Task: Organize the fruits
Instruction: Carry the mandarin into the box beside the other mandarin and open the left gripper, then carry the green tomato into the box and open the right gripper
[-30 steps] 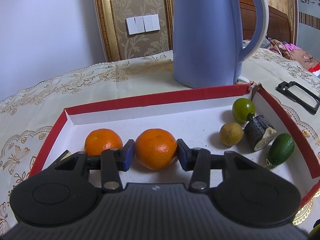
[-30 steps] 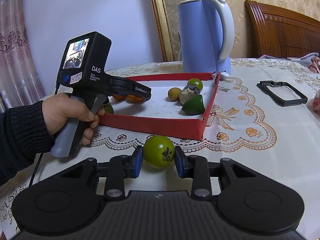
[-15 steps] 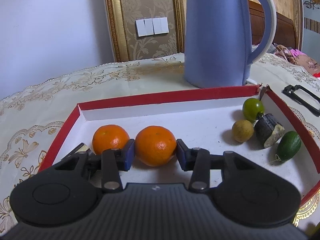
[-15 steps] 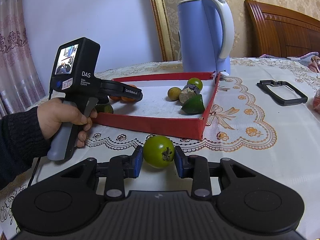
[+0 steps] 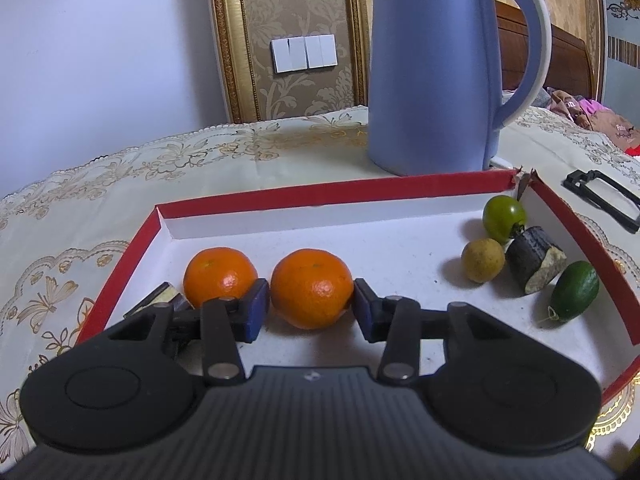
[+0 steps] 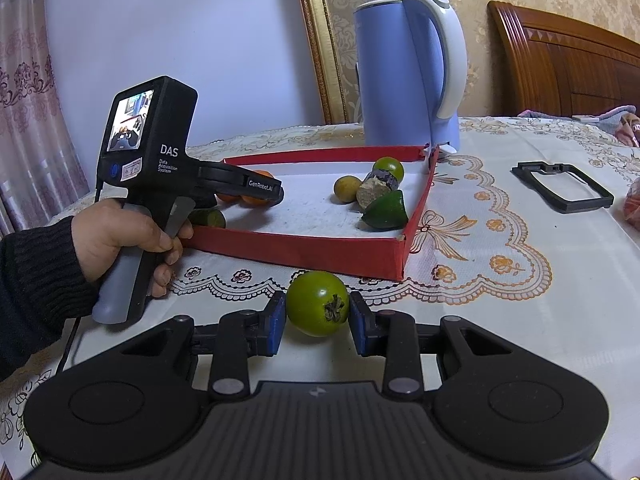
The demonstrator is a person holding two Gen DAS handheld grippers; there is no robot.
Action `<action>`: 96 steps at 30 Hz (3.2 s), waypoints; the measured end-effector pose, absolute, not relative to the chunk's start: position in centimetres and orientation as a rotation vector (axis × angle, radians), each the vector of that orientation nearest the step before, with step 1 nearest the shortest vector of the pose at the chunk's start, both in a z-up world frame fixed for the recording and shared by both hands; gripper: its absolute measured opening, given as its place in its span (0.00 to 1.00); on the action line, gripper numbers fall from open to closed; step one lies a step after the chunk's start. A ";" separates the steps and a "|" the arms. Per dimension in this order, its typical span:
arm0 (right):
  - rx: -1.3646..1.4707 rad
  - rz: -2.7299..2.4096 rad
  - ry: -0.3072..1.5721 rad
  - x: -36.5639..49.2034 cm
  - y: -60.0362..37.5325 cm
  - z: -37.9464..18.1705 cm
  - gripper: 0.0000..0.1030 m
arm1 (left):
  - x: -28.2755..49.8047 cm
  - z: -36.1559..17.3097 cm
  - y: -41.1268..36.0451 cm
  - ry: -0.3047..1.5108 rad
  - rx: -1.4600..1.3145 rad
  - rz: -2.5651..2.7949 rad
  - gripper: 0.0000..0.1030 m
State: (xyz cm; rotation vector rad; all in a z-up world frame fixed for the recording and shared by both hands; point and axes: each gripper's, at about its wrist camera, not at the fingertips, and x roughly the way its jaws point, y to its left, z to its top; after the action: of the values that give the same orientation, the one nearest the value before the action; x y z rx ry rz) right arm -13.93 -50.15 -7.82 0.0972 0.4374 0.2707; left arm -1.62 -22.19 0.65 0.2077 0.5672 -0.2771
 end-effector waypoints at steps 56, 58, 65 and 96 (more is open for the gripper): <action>0.035 0.207 0.418 -14.4 -49.3 -7.6 0.32 | -6.4 3.9 -16.3 0.293 0.058 -0.277 0.49; 0.038 0.196 0.404 -14.6 -49.4 -7.5 0.32 | -6.9 3.8 -16.2 0.295 0.057 -0.307 0.54; 0.029 0.185 0.376 -15.0 -48.9 -5.9 0.32 | -7.1 3.7 -15.5 0.334 0.011 -0.344 0.58; -0.223 0.166 0.481 -1.2 -43.7 -5.1 0.32 | -5.3 3.5 -13.2 0.423 -0.090 -0.321 0.58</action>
State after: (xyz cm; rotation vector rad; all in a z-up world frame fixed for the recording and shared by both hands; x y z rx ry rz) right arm -1.22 -43.72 -5.09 -0.2229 0.4808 0.1663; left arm -5.25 -13.19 3.52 -0.0899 0.4233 -0.3206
